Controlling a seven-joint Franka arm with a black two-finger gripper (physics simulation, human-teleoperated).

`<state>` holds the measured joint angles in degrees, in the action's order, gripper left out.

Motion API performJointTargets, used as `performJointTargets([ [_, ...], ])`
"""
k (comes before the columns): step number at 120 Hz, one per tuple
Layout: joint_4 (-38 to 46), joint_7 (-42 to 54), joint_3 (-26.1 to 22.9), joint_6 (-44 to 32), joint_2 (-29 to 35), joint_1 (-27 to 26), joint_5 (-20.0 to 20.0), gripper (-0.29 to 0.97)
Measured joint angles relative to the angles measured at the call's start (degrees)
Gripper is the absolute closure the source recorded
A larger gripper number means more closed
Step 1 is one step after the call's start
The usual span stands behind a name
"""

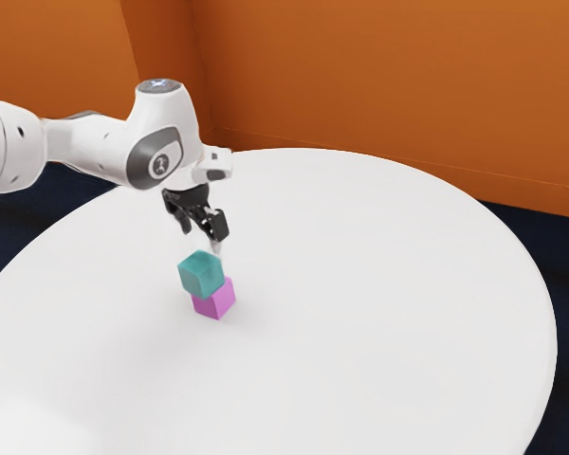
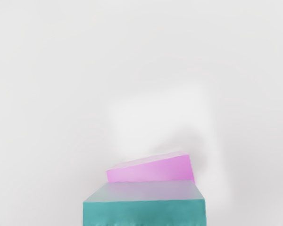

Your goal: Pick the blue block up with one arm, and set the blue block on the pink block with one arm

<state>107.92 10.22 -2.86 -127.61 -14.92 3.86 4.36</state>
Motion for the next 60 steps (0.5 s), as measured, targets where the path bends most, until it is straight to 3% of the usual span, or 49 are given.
performJointTargets([
  [23,-8.23,0.42,-0.13,10.48,7.32,-0.65,1.66,0.02],
  [37,-19.75,0.63,-0.34,19.15,8.05,-0.91,2.70,0.01],
  [60,-24.26,0.89,-0.44,27.90,8.19,-0.94,4.12,0.01],
])
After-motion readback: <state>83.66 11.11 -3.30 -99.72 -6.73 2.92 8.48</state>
